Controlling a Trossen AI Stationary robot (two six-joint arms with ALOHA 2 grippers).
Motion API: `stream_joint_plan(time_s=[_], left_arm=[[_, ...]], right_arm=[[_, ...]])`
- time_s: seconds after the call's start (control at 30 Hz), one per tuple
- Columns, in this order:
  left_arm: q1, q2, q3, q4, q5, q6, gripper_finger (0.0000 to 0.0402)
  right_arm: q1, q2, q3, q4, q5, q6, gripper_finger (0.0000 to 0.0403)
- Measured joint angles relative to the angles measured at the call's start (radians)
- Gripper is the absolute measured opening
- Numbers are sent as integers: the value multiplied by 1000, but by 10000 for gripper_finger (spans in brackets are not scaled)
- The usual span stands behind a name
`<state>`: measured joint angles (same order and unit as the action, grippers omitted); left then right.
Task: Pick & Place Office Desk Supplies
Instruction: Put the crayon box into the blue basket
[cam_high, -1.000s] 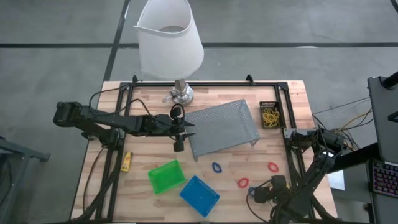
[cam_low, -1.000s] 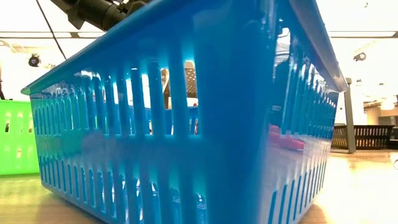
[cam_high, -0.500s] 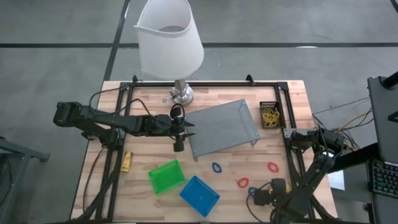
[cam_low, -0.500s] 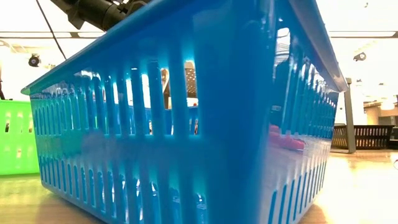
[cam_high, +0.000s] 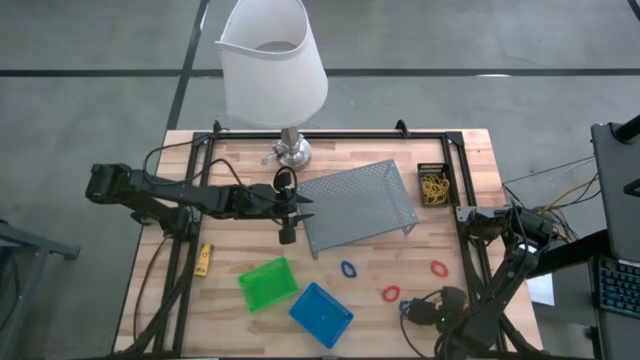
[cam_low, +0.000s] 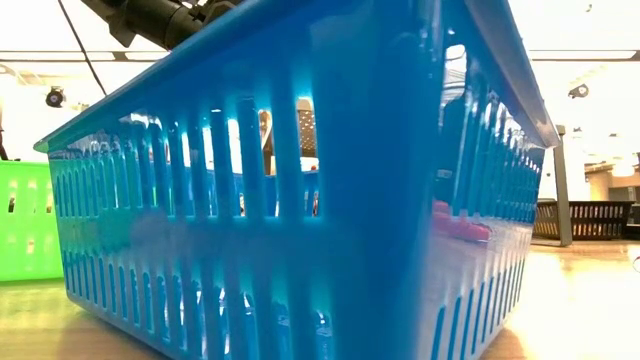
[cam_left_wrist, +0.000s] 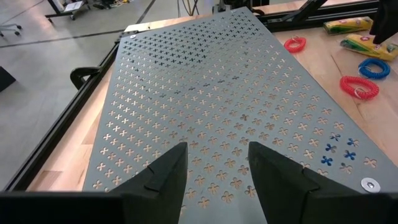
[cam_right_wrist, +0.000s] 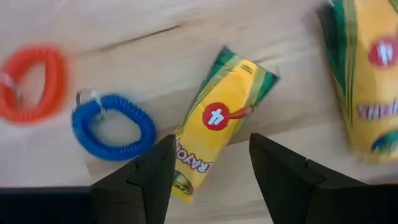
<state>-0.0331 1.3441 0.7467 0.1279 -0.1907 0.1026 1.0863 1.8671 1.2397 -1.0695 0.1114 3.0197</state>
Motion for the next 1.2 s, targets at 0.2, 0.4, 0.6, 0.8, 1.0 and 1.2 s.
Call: stream_joint_plan(time_s=[0.2, 0.4, 0.6, 0.8, 1.0, 1.2], left_arm=[[0, 0, 0, 0, 0, 0, 175], [0, 0, 0, 0, 0, 0, 175], [0, 0, 0, 0, 0, 0, 175], [0, 0, 0, 0, 0, 0, 174], [0, 0, 0, 0, 0, 0, 174], [0, 0, 0, 0, 0, 0, 174]], right_arm=[[0, 0, -2, 4, -3, 120, 201], [-8, 0, -19, 5, -4, 123, 201], [-7, 0, -52, 26, -5, 122, 201], [-6, 0, -94, 87, -7, 122, 201], [-6, -3, -115, 115, -7, 122, 201], [-6, -1, -103, 109, -7, 108, 188]])
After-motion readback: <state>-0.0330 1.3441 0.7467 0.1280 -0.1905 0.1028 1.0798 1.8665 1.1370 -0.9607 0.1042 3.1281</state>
